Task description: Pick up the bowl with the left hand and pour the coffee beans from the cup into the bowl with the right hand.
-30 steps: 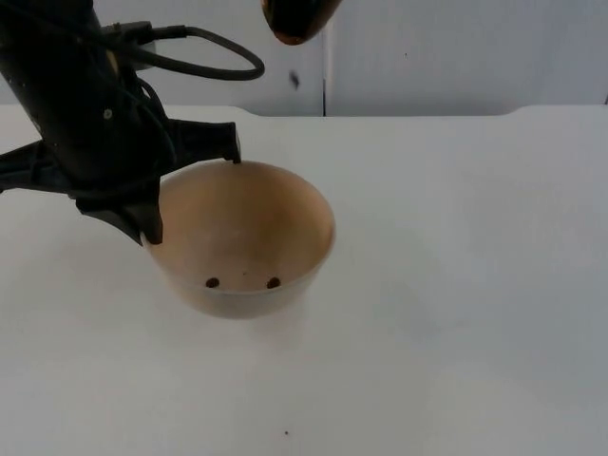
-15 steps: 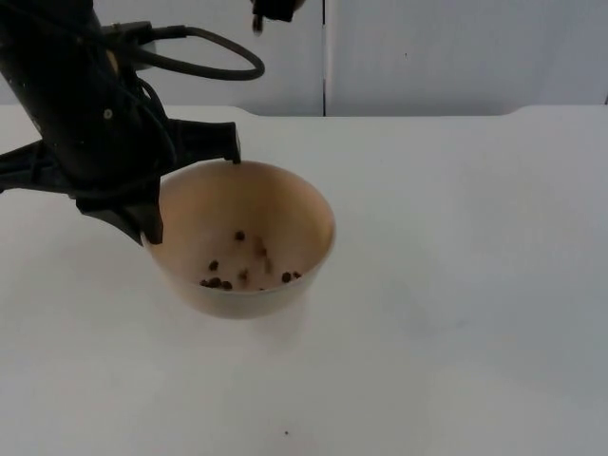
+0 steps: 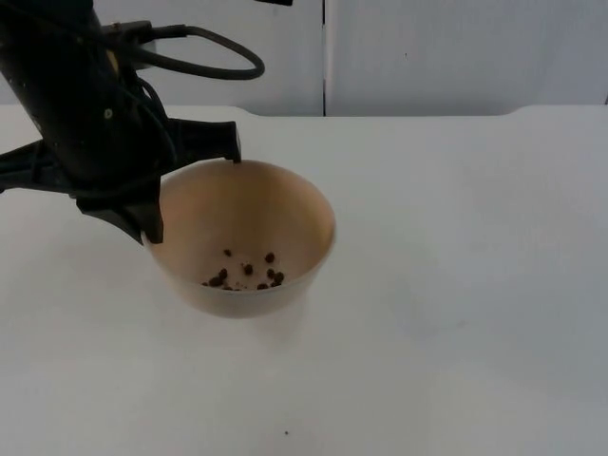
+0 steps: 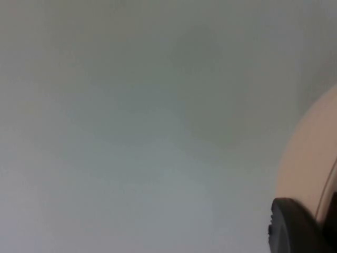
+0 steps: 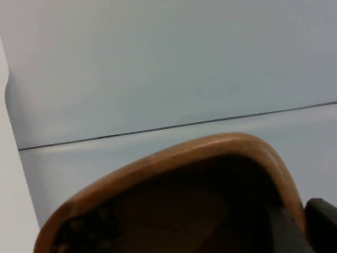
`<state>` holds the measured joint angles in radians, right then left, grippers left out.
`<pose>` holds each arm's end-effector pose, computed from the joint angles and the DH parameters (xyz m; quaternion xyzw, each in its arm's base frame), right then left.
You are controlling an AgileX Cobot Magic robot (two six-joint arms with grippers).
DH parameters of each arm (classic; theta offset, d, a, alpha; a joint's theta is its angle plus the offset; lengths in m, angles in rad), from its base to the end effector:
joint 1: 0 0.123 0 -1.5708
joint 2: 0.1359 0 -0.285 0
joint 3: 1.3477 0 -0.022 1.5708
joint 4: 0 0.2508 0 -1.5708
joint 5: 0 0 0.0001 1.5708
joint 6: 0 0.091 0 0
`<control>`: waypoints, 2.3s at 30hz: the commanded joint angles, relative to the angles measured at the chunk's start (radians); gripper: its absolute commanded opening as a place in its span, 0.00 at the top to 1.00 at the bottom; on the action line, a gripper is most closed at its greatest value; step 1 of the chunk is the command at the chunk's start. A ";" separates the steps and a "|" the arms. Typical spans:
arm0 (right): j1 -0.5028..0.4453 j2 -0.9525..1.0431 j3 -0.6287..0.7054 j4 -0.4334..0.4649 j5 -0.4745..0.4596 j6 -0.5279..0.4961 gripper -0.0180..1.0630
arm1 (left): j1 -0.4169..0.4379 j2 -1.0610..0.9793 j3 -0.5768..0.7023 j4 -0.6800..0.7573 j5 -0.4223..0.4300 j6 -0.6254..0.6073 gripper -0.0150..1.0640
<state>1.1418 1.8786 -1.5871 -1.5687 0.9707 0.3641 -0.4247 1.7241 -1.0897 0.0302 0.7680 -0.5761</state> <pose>0.2441 0.3530 0.3405 -0.5190 0.5374 -0.3791 0.5460 0.3013 -0.1342 0.1964 -0.0656 0.9896 -0.0508 0.1175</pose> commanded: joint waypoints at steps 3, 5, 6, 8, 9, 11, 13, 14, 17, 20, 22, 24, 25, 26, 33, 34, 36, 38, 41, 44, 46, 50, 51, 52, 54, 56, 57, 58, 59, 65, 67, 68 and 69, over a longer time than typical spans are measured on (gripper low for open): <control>0.010 -0.011 0.003 -0.027 0.006 -0.024 0.98 | -0.005 -0.009 -0.002 -0.010 -0.007 -0.009 0.99; 0.010 -0.011 0.003 -0.027 0.011 -0.047 0.98 | -0.005 -0.009 -0.002 -0.010 -0.007 -0.009 0.99; 0.010 -0.011 0.003 -0.027 0.011 -0.059 0.98 | -0.005 -0.009 -0.002 -0.010 -0.007 -0.009 0.99; 0.010 -0.011 0.003 -0.027 0.011 -0.066 0.98 | -0.005 -0.009 -0.002 -0.010 -0.007 -0.009 0.99; 0.010 -0.011 0.003 -0.031 0.011 -0.066 0.98 | -0.005 -0.009 -0.002 -0.010 -0.007 -0.009 0.99; 0.010 -0.011 0.003 -0.033 0.011 -0.066 0.98 | -0.005 -0.009 -0.002 -0.010 -0.007 -0.009 0.99; 0.010 -0.011 0.003 -0.048 0.011 -0.071 0.98 | -0.005 -0.009 -0.002 -0.010 -0.007 -0.009 0.99; 0.010 -0.011 0.003 -0.052 0.011 -0.086 0.98 | -0.005 -0.009 -0.002 -0.010 -0.007 -0.009 0.99; 0.010 -0.011 0.003 -0.065 0.011 -0.095 0.98 | -0.005 -0.009 -0.002 -0.010 -0.007 -0.009 0.99; 0.010 -0.011 0.003 -0.078 0.011 -0.097 0.98 | -0.005 -0.009 -0.002 -0.012 -0.007 -0.009 0.99; 0.010 -0.011 0.003 -0.078 0.011 -0.091 0.98 | -0.005 -0.009 -0.002 -0.012 -0.007 -0.009 0.99; 0.010 -0.011 0.003 -0.078 0.011 -0.081 0.98 | -0.005 -0.009 -0.002 -0.012 -0.007 -0.009 0.99; 0.010 -0.011 0.003 -0.078 0.011 -0.072 0.98 | -0.005 -0.009 -0.002 -0.012 -0.007 -0.009 0.99; 0.010 -0.011 0.003 -0.078 0.011 -0.072 0.98 | -0.005 -0.009 -0.002 -0.012 -0.007 -0.009 0.99; 0.010 -0.011 0.003 -0.063 0.013 -0.059 0.98 | -0.005 -0.009 -0.002 -0.012 -0.007 -0.009 0.99; 0.007 -0.011 0.003 -0.046 0.013 -0.057 0.98 | -0.005 -0.009 -0.002 -0.012 -0.007 -0.009 0.99; 0.007 -0.011 0.003 -0.029 0.013 -0.055 0.98 | -0.005 -0.009 -0.002 -0.012 -0.007 -0.009 0.99; -0.002 -0.011 0.003 0.006 0.013 -0.055 0.98 | -0.005 -0.009 -0.002 -0.012 -0.007 -0.009 0.99; -0.013 -0.011 0.003 0.023 0.013 -0.032 0.98 | -0.005 -0.009 -0.002 -0.012 -0.005 -0.009 0.99; -0.027 -0.011 0.003 0.051 0.013 0.010 0.98 | -0.005 -0.009 -0.002 -0.012 -0.003 -0.009 0.99; -0.027 -0.011 0.003 0.057 0.013 0.021 0.98 | -0.005 -0.009 -0.002 -0.012 -0.003 -0.009 0.99; -0.039 -0.011 0.003 0.079 0.013 0.056 0.98 | -0.005 -0.009 -0.002 -0.012 -0.003 -0.009 0.99; -0.039 -0.011 0.003 0.079 0.013 0.056 0.98 | -0.005 -0.009 -0.002 -0.012 -0.003 -0.009 0.99; -0.041 -0.011 0.003 0.084 0.011 0.063 0.98 | -0.005 -0.009 -0.002 -0.012 -0.003 -0.009 0.99; -0.041 -0.011 0.003 0.088 0.009 0.062 0.98 | -0.005 -0.009 -0.002 -0.012 -0.007 -0.009 0.99; -0.041 -0.011 0.003 0.090 0.007 0.066 0.98 | -0.005 -0.009 -0.002 -0.012 -0.012 -0.009 0.99; -0.041 -0.011 0.003 0.090 0.007 0.066 0.98 | -0.005 -0.009 -0.002 -0.012 -0.012 -0.009 0.99; -0.041 -0.011 0.003 0.090 0.005 0.066 0.98 | -0.005 -0.009 -0.002 -0.012 -0.014 -0.009 0.99; -0.041 -0.011 0.003 0.090 0.005 0.066 0.98 | -0.005 -0.009 -0.002 -0.012 -0.014 -0.009 0.99; -0.041 -0.011 0.003 0.092 0.005 0.073 0.98 | -0.005 -0.009 -0.002 -0.012 -0.014 -0.009 0.99; -0.041 -0.011 0.003 0.099 0.005 0.073 0.98 | -0.005 -0.009 -0.002 -0.012 -0.014 -0.009 0.99; -0.041 -0.011 0.003 0.099 0.005 0.073 0.98 | -0.005 -0.009 -0.002 -0.012 -0.014 -0.009 0.99; -0.041 -0.011 0.003 0.105 0.005 0.073 0.98 | -0.005 -0.009 -0.002 -0.012 -0.014 -0.009 0.99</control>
<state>1.1055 1.8786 -1.5832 -1.4618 0.9740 0.4261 -0.4247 1.7241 -1.0897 0.0264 0.7657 -0.5761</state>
